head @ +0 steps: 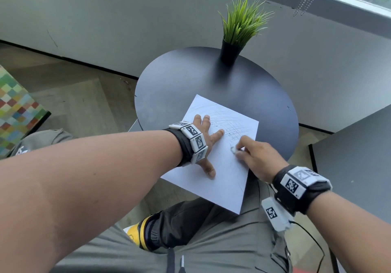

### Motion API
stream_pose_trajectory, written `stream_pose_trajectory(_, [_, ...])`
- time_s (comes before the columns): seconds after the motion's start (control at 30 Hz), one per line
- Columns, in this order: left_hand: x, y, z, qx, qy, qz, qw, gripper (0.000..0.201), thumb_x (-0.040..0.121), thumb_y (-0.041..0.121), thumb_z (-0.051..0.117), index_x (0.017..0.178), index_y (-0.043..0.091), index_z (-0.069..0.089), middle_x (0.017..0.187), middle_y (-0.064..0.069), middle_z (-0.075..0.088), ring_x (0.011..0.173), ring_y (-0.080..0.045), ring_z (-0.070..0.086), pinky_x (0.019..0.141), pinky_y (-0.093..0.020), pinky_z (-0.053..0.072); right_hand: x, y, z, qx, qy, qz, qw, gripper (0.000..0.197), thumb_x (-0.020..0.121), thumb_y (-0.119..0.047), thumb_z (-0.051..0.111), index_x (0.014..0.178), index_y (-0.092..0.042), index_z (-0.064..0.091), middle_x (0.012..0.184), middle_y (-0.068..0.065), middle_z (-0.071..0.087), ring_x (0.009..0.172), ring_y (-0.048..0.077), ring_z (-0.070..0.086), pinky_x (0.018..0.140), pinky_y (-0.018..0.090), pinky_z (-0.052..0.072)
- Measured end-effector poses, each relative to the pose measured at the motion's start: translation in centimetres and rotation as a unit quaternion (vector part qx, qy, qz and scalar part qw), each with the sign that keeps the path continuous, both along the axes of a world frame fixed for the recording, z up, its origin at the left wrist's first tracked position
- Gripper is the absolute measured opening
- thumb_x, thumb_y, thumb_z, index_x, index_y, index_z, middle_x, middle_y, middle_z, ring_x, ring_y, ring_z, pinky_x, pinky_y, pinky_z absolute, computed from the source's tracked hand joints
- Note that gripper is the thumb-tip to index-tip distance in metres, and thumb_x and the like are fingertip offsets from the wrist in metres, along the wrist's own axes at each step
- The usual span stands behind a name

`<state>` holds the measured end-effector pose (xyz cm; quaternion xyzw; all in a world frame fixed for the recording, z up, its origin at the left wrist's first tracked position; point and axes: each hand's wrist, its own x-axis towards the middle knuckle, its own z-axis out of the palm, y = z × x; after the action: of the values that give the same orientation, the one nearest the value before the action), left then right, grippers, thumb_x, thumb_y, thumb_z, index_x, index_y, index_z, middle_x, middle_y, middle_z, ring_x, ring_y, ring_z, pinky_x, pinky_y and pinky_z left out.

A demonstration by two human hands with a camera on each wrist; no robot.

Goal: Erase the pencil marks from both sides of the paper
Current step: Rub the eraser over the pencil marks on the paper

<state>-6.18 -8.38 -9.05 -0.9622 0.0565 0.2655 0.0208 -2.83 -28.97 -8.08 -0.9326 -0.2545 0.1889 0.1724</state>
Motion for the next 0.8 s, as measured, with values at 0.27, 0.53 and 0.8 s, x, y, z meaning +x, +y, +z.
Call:
stream_pose_trajectory(0.27, [0.1, 0.0, 0.1, -0.004, 0.002, -0.004, 1.000, 0.138, 0.046, 0.093, 0.063, 0.150, 0.048, -0.016, 0.159, -0.020, -0.023, 0.145, -0.050, -0.014, 0.109, -0.070, 0.023, -2.2, 0.9, -0.1, -0.033, 0.020, 0.098, 0.994, 0.015, 0.096, -0.043, 0.053, 0.100, -0.028, 0.053, 0.088, -0.007, 0.063, 0.083, 0.019, 0.057, 0.075, 0.034, 0.048])
stream_pose_trajectory(0.53, [-0.1, 0.2, 0.0, -0.004, -0.003, -0.006, 1.000, 0.139, 0.046, 0.093, 0.063, 0.150, 0.047, -0.016, 0.159, -0.020, -0.023, 0.145, -0.049, -0.015, 0.110, -0.069, 0.021, -3.5, 2.4, -0.3, -0.047, 0.011, 0.142, 0.989, 0.016, 0.098, -0.039, 0.050, 0.101, -0.024, 0.048, 0.093, -0.002, 0.063, 0.090, 0.027, 0.060, 0.078, 0.038, 0.049])
stream_pose_trajectory(0.8, [0.0, 0.1, -0.1, -0.004, -0.002, -0.003, 1.000, 0.140, 0.045, 0.093, 0.063, 0.150, 0.048, -0.016, 0.159, -0.020, -0.022, 0.144, -0.051, -0.014, 0.108, -0.071, 0.023, 0.0, 0.2, -0.4, 0.008, 0.011, 0.021, 1.000, 0.015, 0.096, -0.043, 0.054, 0.095, -0.029, 0.050, 0.078, -0.007, 0.060, 0.076, 0.019, 0.057, 0.071, 0.035, 0.048])
